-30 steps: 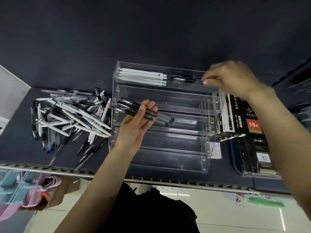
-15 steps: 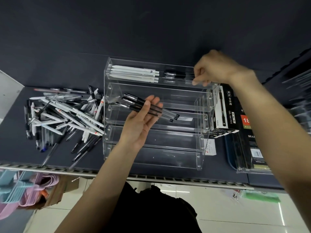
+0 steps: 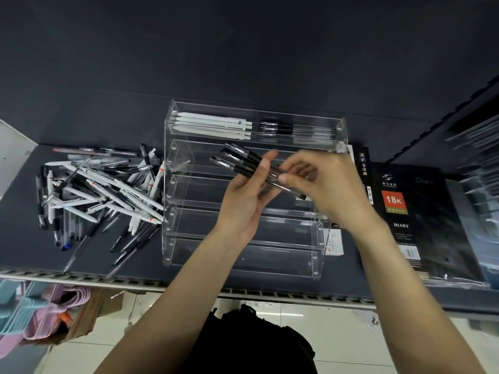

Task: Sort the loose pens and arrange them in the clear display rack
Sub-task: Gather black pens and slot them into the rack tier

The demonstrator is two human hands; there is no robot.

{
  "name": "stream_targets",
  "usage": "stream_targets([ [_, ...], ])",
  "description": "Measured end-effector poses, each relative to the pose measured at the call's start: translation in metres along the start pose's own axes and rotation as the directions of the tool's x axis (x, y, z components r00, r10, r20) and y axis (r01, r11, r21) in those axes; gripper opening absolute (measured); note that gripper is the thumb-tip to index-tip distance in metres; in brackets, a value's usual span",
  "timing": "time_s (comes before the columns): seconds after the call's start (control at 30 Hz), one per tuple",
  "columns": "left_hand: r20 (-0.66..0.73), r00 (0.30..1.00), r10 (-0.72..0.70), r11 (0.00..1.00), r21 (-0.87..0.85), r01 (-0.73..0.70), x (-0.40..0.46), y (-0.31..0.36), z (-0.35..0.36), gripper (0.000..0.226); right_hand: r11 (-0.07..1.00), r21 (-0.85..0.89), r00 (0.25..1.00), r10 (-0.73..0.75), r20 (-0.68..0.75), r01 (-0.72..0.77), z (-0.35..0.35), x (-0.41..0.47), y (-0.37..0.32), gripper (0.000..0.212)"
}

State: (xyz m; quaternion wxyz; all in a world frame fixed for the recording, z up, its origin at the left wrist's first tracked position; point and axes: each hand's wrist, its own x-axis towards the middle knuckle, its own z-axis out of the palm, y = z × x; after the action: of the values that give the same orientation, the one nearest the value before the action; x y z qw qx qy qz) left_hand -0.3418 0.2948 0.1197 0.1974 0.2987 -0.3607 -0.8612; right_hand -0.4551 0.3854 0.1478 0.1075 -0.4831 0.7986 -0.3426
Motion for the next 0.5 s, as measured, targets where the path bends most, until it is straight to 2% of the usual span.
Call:
stream_targets([
  [0.13, -0.035, 0.999, 0.011, 1.0, -0.011, -0.011, 0.002, 0.001, 0.0, 0.024, 0.997, 0.019, 0.989, 0.078, -0.124, -0.076, -0.034, 0.027, 0.018, 0.008],
  [0.23, -0.045, 0.999, 0.002, 1.0, 0.03, -0.001, 0.004, 0.002, -0.004, 0.024, 0.984, -0.164, 0.984, 0.034, -0.173, -0.063, -0.05, 0.055, 0.034, 0.01],
  [0.33, -0.069, 0.997, 0.021, 0.997, 0.074, -0.016, 0.006, 0.0, -0.008, 0.022, 0.934, -0.357, 0.989, -0.045, -0.141, -0.008, -0.042, 0.075, 0.048, 0.014],
  [0.5, -0.097, 0.995, 0.031, 0.997, 0.067, -0.024, 0.006, -0.003, -0.019, 0.021, 0.827, -0.561, 0.994, -0.092, -0.065, 0.04, -0.025, 0.082, 0.053, 0.016],
])
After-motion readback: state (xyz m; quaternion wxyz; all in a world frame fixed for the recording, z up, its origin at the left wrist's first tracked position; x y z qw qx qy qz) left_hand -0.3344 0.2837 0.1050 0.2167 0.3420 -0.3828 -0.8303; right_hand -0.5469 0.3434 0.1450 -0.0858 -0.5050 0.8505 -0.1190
